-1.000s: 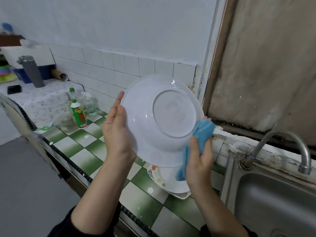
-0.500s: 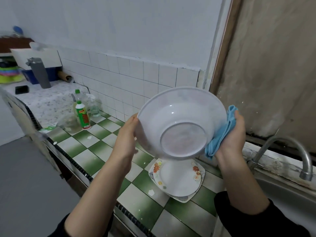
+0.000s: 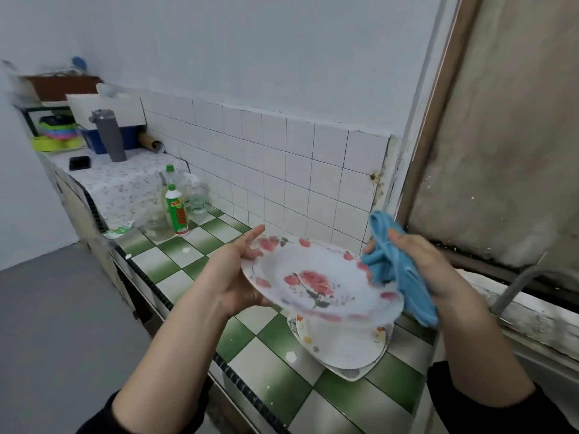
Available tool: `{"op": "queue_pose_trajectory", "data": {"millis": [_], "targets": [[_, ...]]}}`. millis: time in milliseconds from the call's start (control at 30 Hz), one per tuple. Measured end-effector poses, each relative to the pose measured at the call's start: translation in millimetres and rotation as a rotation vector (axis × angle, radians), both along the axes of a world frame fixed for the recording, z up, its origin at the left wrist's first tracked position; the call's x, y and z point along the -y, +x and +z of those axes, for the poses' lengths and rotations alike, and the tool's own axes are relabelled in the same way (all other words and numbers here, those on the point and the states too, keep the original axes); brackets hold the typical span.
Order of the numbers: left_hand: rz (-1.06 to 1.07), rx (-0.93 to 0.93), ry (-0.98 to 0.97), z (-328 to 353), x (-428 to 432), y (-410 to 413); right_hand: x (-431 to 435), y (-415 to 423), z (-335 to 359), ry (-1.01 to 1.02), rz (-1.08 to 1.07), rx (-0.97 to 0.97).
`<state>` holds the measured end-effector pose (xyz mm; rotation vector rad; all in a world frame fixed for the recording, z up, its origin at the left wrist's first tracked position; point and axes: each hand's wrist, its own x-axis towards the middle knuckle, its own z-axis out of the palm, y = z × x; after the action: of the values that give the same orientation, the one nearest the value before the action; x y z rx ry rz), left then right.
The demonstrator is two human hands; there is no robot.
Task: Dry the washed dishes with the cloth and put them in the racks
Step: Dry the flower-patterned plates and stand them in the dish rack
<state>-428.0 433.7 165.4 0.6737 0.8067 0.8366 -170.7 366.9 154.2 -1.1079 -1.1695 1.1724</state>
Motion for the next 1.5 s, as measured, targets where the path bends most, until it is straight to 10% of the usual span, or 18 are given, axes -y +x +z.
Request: {"op": "queue_pose_trajectory", "data": {"millis": [267, 367, 500, 633, 800, 933, 1033, 1167, 1333, 1500], "targets": [[0.072, -0.013, 0.238, -6.9, 1.3, 9.3, -26.9, -57.1, -22.4, -0.08, -0.368, 0.257], [0.165, -0.113, 0.32, -14.4, 3.0, 15.9, -25.7, -89.5, -32.1, -0.058, -0.139, 0.291], [0.271, -0.146, 0.415, -21.7, 7.0, 14.1, -13.6, -112.4, -52.5, 0.18, 0.268, 0.778], [0.29, -0.141, 0.453, -26.9, 10.4, -3.2, -27.3, -80.6, -58.6, 0.186, 0.114, 1.175], [0.2, -0.181, 0.663, -25.4, 25.5, 11.3, -63.4, -82.0, -49.0, 0.375, -0.553, 0.808], [0.206, -0.129, 0.648, -26.9, 20.0, 16.0, -41.9, -130.8, -46.8, 0.517, -0.098, 0.625], [0.261, 0.007, 0.564, -23.6, 13.6, -0.2, -23.5, -122.1, -63.6, 0.559, 0.18, 0.937], [0.297, -0.044, 0.649, -30.6, 14.4, -10.0, -43.9, -69.0, -89.1, 0.479, -0.131, 1.263], [0.215, -0.086, 0.763, -34.0, 21.4, 11.5, -79.2, -67.4, -71.2, 0.527, -0.637, 0.829], [0.389, -0.013, 0.714, -39.9, 24.2, 25.6, -53.1, -125.6, -90.3, 0.637, -0.078, 0.725]]}}
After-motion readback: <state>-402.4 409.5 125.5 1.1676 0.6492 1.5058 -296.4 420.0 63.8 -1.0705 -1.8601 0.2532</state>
